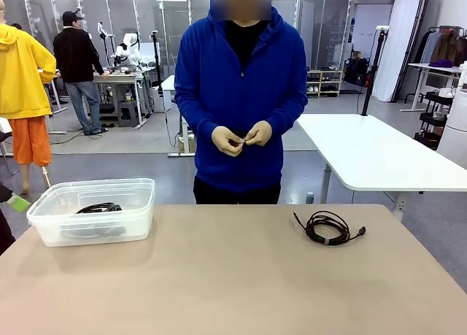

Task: Organize and store the cables.
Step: Place the USB Extension Cable into the Organizing box.

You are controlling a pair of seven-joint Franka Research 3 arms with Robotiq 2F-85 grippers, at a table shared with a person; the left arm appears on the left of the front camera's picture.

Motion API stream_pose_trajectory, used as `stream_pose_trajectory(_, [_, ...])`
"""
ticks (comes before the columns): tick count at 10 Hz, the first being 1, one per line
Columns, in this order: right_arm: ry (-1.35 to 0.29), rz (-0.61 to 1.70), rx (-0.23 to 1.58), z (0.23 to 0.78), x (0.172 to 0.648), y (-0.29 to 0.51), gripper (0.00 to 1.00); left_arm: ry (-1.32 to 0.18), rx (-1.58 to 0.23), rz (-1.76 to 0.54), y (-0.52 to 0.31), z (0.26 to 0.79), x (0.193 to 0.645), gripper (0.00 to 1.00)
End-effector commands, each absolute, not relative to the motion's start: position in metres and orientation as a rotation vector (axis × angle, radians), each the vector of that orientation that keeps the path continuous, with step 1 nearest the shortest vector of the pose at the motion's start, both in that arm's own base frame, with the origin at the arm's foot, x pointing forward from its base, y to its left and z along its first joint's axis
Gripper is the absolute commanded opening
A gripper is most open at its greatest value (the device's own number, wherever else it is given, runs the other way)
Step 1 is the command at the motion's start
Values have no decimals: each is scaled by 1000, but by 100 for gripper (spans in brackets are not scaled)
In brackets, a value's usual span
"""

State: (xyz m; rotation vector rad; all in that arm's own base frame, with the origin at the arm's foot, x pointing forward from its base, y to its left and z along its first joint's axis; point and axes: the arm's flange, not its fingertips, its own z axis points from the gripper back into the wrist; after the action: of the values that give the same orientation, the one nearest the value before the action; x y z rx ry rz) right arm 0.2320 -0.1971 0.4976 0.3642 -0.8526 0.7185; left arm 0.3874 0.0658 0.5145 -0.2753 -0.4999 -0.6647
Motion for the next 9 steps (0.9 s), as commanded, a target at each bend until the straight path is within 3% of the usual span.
stream_pose_trajectory(1, [-857,731,367,498,230,-199,100,-491,-277,-666,68,515,384,100])
stream_pose_trajectory(9, [-787,795,284,510,260,-167,100,-491,-277,-666,68,515,384,100])
